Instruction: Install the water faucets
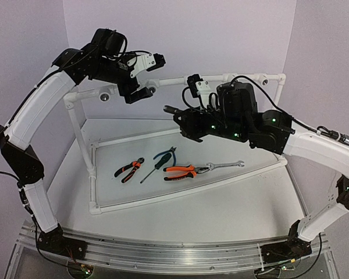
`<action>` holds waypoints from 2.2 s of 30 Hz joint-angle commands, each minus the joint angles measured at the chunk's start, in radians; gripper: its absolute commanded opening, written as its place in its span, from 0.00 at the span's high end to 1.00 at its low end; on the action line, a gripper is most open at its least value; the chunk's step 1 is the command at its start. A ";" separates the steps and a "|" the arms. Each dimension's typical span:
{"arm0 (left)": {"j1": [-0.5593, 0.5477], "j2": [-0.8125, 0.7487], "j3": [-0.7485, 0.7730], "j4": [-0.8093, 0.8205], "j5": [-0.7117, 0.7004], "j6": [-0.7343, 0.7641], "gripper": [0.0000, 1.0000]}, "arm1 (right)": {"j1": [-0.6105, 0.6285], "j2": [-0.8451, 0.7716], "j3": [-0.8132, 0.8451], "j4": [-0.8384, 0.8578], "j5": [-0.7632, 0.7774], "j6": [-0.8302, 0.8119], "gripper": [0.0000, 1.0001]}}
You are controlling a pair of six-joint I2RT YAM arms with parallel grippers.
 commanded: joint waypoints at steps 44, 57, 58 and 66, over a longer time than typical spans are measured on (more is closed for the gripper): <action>0.162 -0.052 -0.081 -0.395 0.326 -0.644 1.00 | 0.142 0.160 0.186 0.177 0.383 -0.079 1.00; 0.164 -0.032 -0.092 -0.293 0.338 -0.782 1.00 | 0.192 0.225 0.254 0.178 0.527 -0.247 1.00; 0.165 -0.031 -0.088 -0.288 0.335 -0.786 1.00 | 0.195 0.227 0.254 0.178 0.542 -0.250 1.00; 0.167 -0.035 -0.070 -0.269 0.335 -0.796 1.00 | 0.197 0.256 0.252 0.180 0.580 -0.239 1.00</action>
